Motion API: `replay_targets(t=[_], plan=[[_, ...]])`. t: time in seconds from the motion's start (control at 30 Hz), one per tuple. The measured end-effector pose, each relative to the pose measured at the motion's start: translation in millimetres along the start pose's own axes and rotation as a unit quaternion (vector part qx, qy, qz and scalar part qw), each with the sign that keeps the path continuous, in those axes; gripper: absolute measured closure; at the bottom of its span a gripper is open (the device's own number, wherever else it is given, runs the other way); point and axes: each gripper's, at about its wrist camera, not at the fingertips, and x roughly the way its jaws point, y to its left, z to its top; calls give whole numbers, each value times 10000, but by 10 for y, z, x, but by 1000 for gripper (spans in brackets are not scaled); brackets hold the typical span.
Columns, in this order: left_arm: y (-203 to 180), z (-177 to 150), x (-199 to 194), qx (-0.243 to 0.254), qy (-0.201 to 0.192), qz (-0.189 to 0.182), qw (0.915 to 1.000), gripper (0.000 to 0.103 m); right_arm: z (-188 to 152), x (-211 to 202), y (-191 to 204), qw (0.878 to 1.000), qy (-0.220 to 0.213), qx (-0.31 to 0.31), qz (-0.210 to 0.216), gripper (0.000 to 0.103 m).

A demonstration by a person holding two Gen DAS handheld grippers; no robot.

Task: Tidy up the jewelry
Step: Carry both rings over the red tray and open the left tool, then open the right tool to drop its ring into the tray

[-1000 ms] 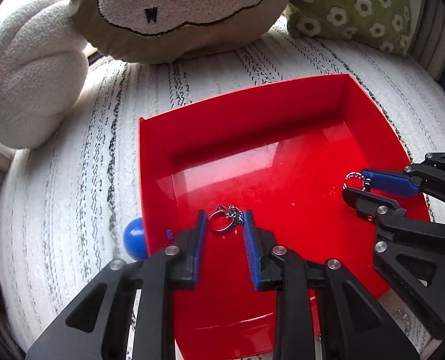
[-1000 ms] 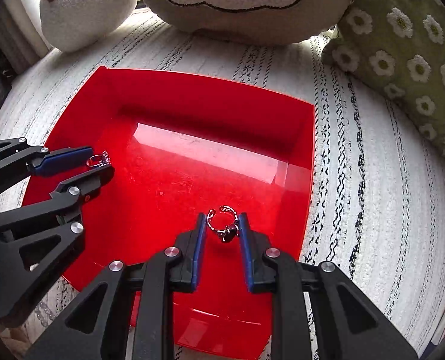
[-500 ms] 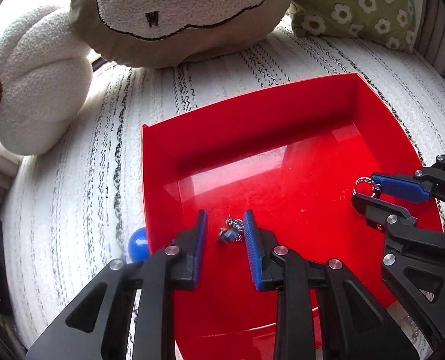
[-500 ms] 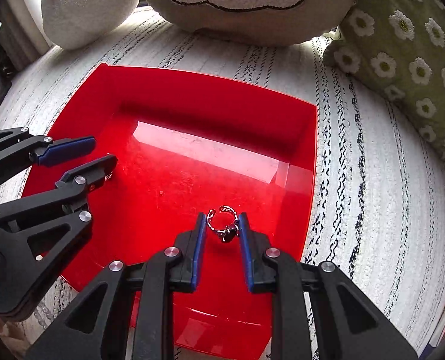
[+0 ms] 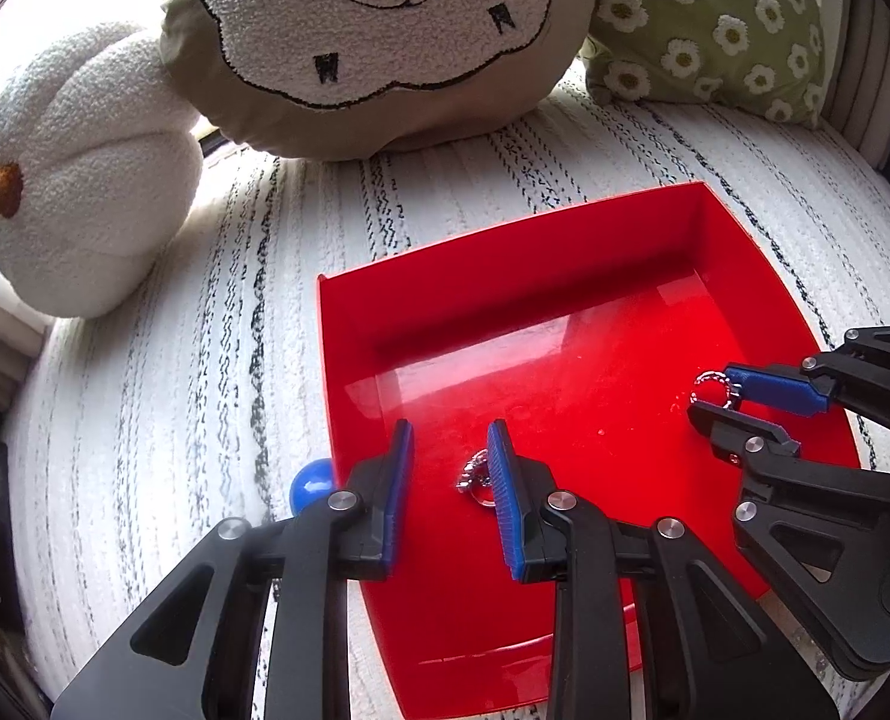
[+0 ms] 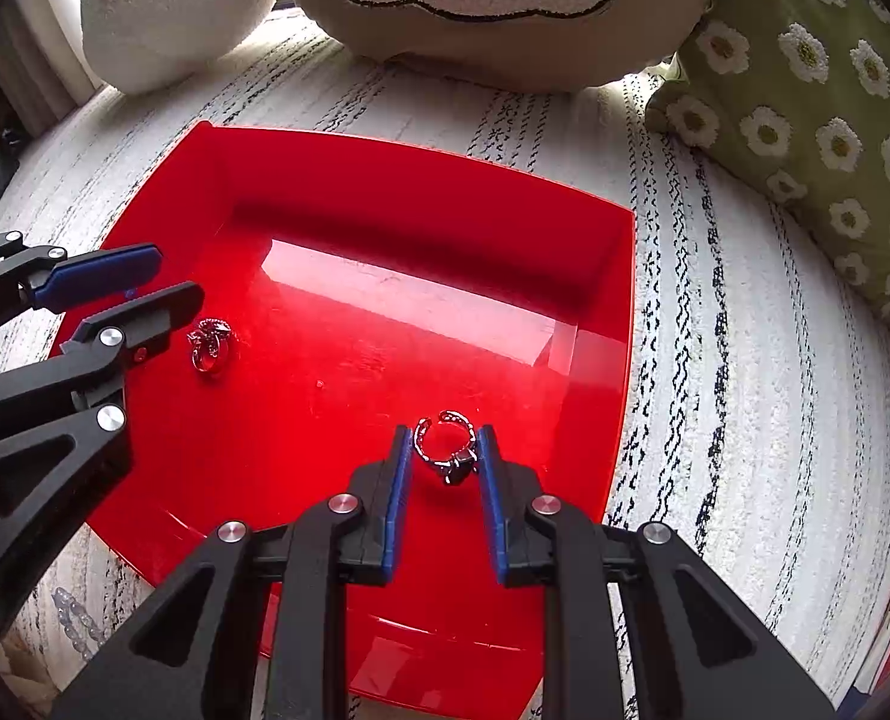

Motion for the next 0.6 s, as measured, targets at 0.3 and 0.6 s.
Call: replay_targets(t=[0.3, 0.6], plan=[[96, 12, -89, -164, -82, -144, 9997, 79, -8, -72, -24, 9999, -70, 113, 17, 81], [263, -249, -807, -352, -806, -421, 9952, 39, -224, -583, -74, 9981, -595, 173, 4, 54]])
